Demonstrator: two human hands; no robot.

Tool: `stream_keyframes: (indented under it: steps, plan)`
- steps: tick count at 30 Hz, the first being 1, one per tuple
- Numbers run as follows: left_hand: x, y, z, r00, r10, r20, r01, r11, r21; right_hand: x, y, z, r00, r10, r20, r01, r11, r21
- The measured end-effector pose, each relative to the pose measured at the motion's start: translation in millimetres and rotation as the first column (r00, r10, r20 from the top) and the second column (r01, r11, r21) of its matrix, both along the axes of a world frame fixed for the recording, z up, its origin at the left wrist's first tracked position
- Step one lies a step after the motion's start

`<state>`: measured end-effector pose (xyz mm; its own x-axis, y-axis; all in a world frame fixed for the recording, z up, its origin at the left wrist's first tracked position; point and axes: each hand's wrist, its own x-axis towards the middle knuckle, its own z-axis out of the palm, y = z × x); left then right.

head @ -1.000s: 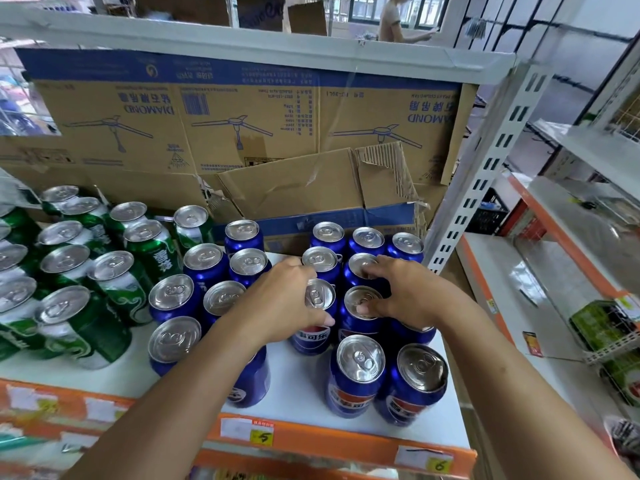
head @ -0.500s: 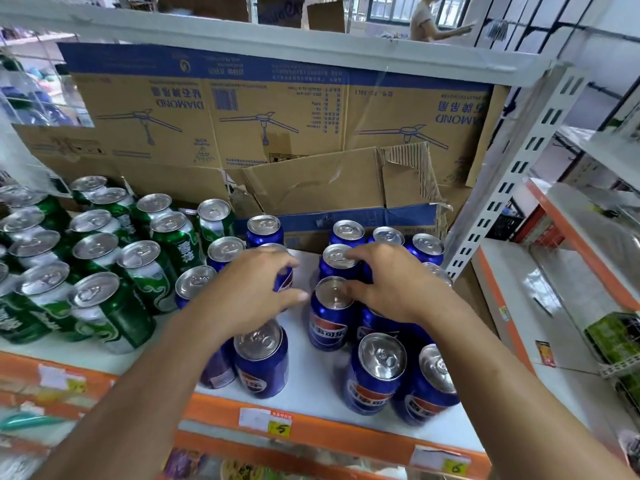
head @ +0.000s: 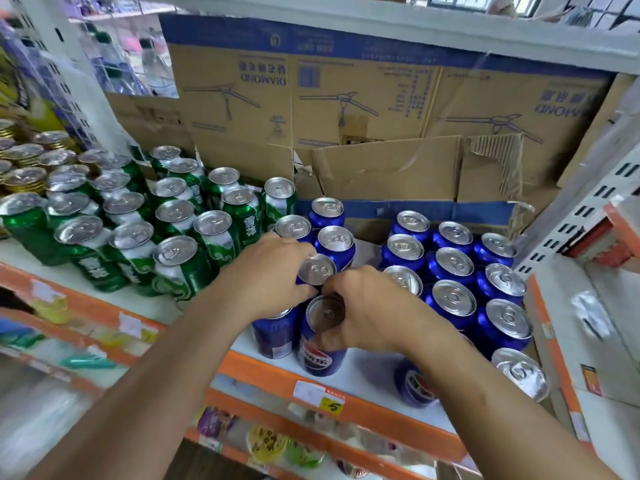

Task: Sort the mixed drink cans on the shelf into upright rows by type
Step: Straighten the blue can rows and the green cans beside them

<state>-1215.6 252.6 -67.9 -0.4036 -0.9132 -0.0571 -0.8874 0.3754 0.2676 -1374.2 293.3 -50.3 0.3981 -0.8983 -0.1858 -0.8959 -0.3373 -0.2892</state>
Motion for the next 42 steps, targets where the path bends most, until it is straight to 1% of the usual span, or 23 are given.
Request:
stream_keyframes:
  steps: [2,3,8,12,22,28,31,40,42]
  plan:
    - [-3.4,-2.4,-0.7,0.999,-0.017,0.042,0.018,1.0,-0.017,-5.2,-0.6,-0.7,0.998,-0.008,0.065,0.006,1.0,0.026]
    - [-5.3,-3.4,-1.1,0.998,-0.025,0.064,0.027,0.999,-0.022,-8.0,0.1,0.2,0.997,-0.013,0.075,0.011,0.999,0.033]
    - [-14.9,-7.7,-3.7,0.981,-0.074,0.18,0.079,0.997,-0.017,-21.2,9.8,9.4,0.996,-0.05,0.069,0.049,0.998,0.025]
    - [-17.9,-12.8,-3.5,0.974,-0.092,0.208,0.108,0.992,-0.068,-28.7,13.7,13.6,0.994,-0.102,0.049,0.1,0.994,0.038]
    - [-16.0,-21.0,-1.2,0.975,-0.168,0.145,0.179,0.981,-0.067,-41.9,24.8,15.8,0.981,-0.185,-0.065,0.189,0.98,0.063]
    - [-17.0,-21.5,-3.9,0.977,-0.194,0.095,0.199,0.978,-0.057,-45.4,30.2,18.6,0.971,-0.226,-0.08,0.232,0.97,0.079]
    - [-19.2,-22.8,-3.0,0.972,-0.216,0.093,0.223,0.973,-0.067,-45.3,30.2,16.2,0.967,-0.238,-0.095,0.245,0.966,0.079]
    - [-16.5,-28.4,-1.6,0.972,-0.23,0.054,0.231,0.973,-0.01,-48.3,30.8,16.2,0.956,-0.29,-0.044,0.293,0.943,0.157]
    - [-13.0,-28.8,-0.4,0.974,-0.221,0.049,0.221,0.975,0.001,-48.5,26.6,17.6,0.95,-0.311,0.003,0.306,0.937,0.172]
